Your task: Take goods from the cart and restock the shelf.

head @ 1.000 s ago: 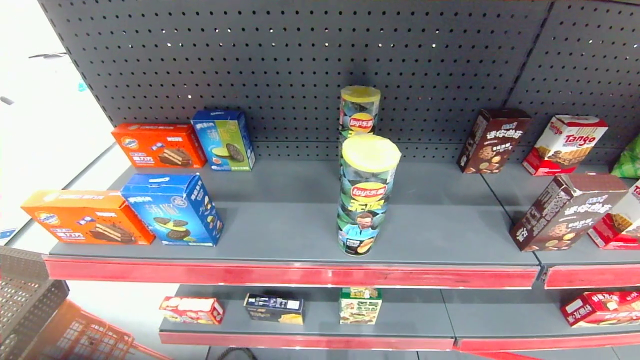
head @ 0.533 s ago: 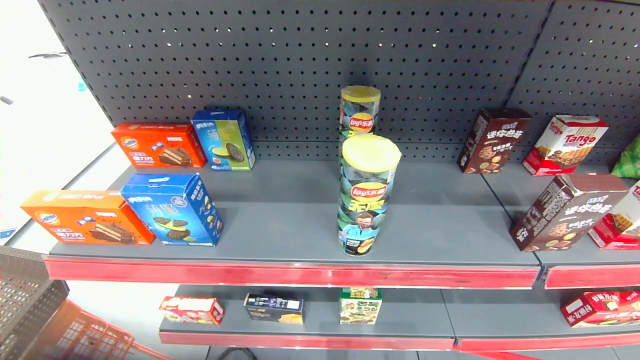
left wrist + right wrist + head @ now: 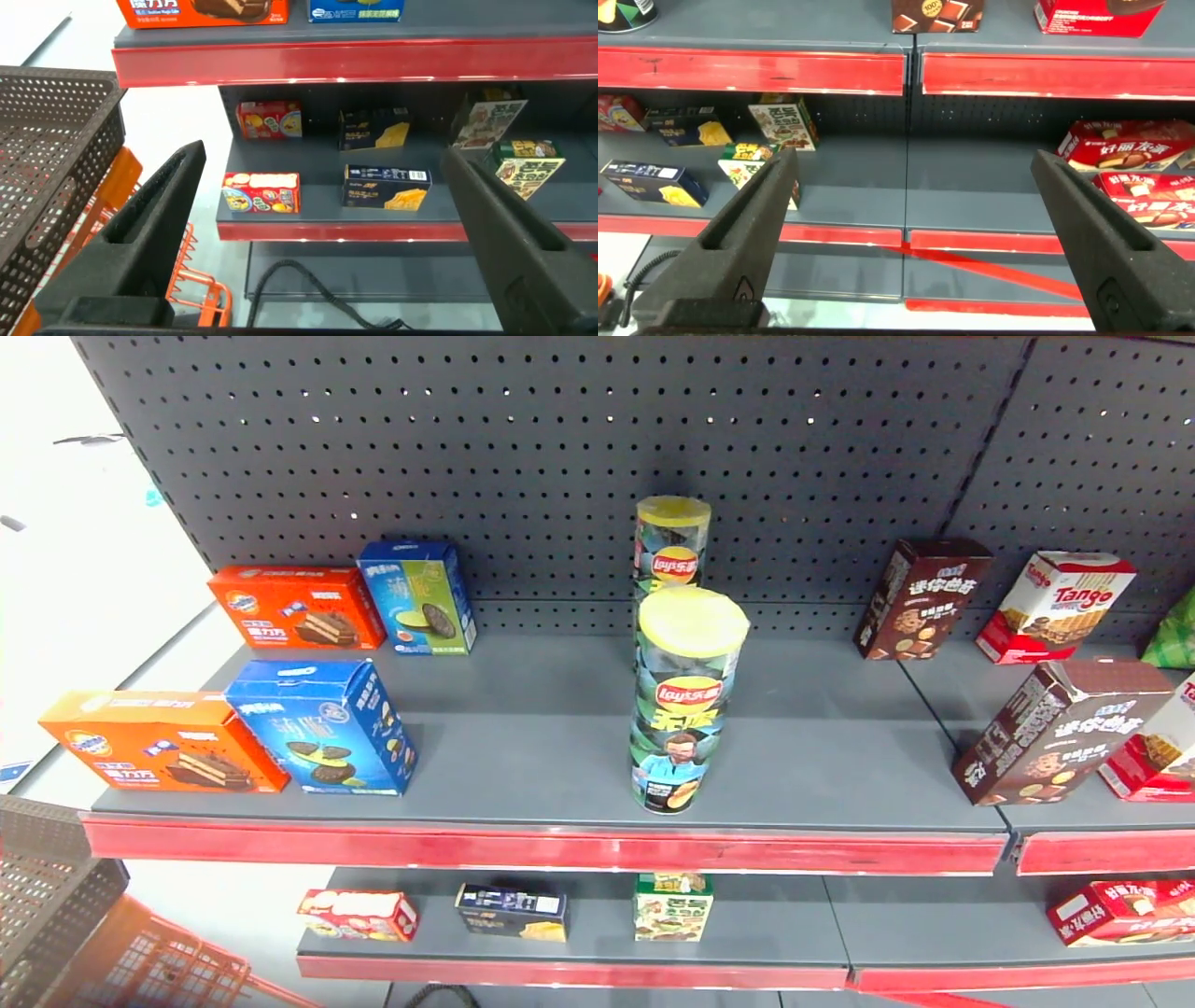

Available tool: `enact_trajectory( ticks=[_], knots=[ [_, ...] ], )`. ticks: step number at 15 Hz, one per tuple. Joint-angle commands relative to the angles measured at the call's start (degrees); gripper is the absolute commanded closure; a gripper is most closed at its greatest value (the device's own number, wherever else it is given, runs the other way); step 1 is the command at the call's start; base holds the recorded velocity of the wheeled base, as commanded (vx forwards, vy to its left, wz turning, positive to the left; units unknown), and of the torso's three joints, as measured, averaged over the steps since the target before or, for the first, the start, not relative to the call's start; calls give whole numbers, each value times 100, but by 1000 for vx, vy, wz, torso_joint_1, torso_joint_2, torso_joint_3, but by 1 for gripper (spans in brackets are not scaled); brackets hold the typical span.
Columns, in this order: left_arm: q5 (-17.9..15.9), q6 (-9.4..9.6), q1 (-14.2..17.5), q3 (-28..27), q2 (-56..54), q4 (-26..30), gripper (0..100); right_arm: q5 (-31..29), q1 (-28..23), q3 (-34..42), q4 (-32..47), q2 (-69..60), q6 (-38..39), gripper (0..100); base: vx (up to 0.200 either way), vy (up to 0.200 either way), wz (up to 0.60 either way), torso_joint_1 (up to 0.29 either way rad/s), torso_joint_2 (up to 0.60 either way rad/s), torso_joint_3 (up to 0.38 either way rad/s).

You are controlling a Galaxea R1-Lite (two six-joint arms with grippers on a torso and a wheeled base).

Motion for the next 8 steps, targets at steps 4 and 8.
enact_trajectory(
  ticks=[4, 8],
  knots=[
    [4, 2, 2, 0, 7, 0, 0, 11, 0, 0, -1, 7, 0, 0, 0, 0, 0, 0, 0, 0],
    [4, 2, 2, 0, 7, -9, 0, 11, 0, 0, -1, 7, 0, 0, 0, 0, 0, 0, 0, 0]
  ],
)
